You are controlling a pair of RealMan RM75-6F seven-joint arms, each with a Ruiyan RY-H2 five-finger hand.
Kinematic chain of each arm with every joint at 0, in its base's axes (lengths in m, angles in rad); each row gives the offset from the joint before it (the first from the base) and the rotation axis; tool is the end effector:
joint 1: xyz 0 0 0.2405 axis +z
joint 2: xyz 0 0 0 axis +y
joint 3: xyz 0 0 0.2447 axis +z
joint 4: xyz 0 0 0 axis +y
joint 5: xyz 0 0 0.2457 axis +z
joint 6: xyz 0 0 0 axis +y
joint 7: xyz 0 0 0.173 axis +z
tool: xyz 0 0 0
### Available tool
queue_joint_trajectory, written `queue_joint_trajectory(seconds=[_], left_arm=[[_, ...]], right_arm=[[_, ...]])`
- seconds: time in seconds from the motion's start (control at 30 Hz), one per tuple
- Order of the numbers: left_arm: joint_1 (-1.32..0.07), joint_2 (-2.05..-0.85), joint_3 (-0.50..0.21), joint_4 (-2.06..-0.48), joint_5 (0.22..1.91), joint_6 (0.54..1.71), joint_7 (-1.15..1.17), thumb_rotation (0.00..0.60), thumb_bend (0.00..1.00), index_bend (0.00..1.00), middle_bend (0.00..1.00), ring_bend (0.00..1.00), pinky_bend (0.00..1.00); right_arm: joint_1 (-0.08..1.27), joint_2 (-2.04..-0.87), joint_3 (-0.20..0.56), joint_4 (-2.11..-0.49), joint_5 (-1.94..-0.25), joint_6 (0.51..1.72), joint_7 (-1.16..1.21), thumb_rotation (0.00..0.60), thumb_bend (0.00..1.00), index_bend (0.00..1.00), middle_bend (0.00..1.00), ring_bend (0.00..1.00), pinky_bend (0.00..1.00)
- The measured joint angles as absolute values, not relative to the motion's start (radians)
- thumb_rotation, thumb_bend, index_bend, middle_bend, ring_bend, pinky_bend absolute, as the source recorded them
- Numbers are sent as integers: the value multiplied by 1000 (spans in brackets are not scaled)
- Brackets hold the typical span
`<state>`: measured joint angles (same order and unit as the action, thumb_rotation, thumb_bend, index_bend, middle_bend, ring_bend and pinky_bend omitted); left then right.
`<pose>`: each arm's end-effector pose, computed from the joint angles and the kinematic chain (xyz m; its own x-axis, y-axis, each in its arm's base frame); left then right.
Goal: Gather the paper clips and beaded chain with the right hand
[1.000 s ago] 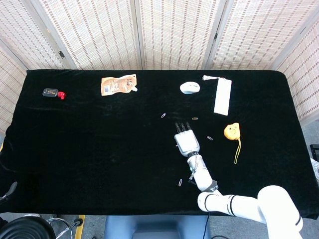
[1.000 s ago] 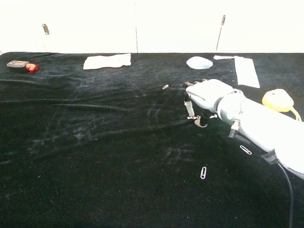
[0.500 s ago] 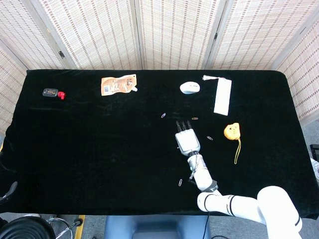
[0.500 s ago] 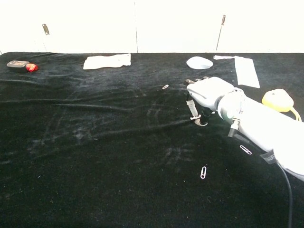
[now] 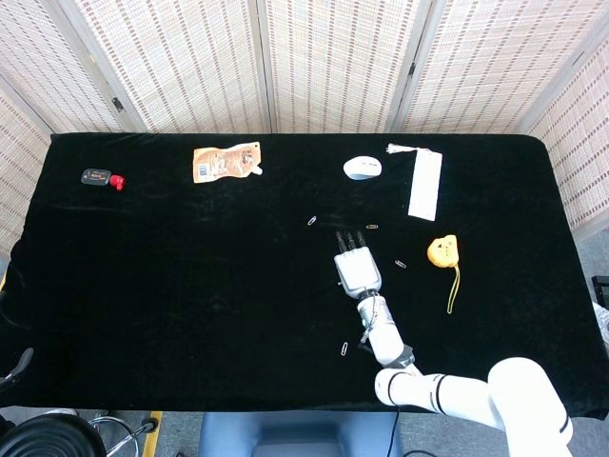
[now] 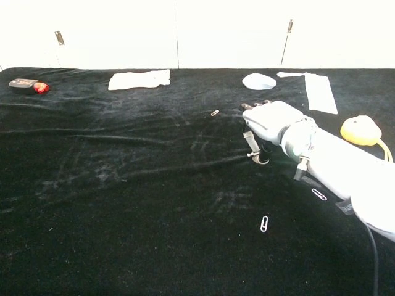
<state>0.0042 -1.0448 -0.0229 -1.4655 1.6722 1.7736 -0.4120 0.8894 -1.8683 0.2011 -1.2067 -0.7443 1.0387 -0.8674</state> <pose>-0.3210 0.1720 0.1864 0.1920 -0.1637 0.9677 0.9595 -0.1757 -0.2201 -0.1158 -0.3864 -0.1321 0.6996 -0.2218 0.6793 -0.7134 -0.2710 0.6463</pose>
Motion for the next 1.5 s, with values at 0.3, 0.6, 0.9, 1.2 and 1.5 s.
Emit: queue_joint_trajectory(seconds=[0.3,0.6,0.9,1.2,1.5], left_arm=[[6,-1045,-23,-1466,1673,1777,-414,600,398,0,0,0,0],[5,-1046,-23,-1465,1673,1775,-409,600,397,0,0,0,0],[4,-1049,-23,-1469,1675,1773,-398,600,398,0,0,0,0],[1,-1052,-22,-1475,1674,1762,-379,600,398,0,0,0,0],[-3,-1053,-22,-1482,1674,1755,-365,600,397,0,0,0,0]], right_arm=[[884,-1873,202,-1195,-759,1041,-867,600,447,670,0,0,0],[869,-1837,218,-1255,-791,1065,-836,600,447,670,0,0,0],[838,-1785,233,-1350,-820,1060,-734,600,446,670,0,0,0],[762,-1706,243,-1430,-922,989,-368,600,447,670,0,0,0],[661,-1601,208,-1520,-1078,940,-79,600,446,671,0,0,0]])
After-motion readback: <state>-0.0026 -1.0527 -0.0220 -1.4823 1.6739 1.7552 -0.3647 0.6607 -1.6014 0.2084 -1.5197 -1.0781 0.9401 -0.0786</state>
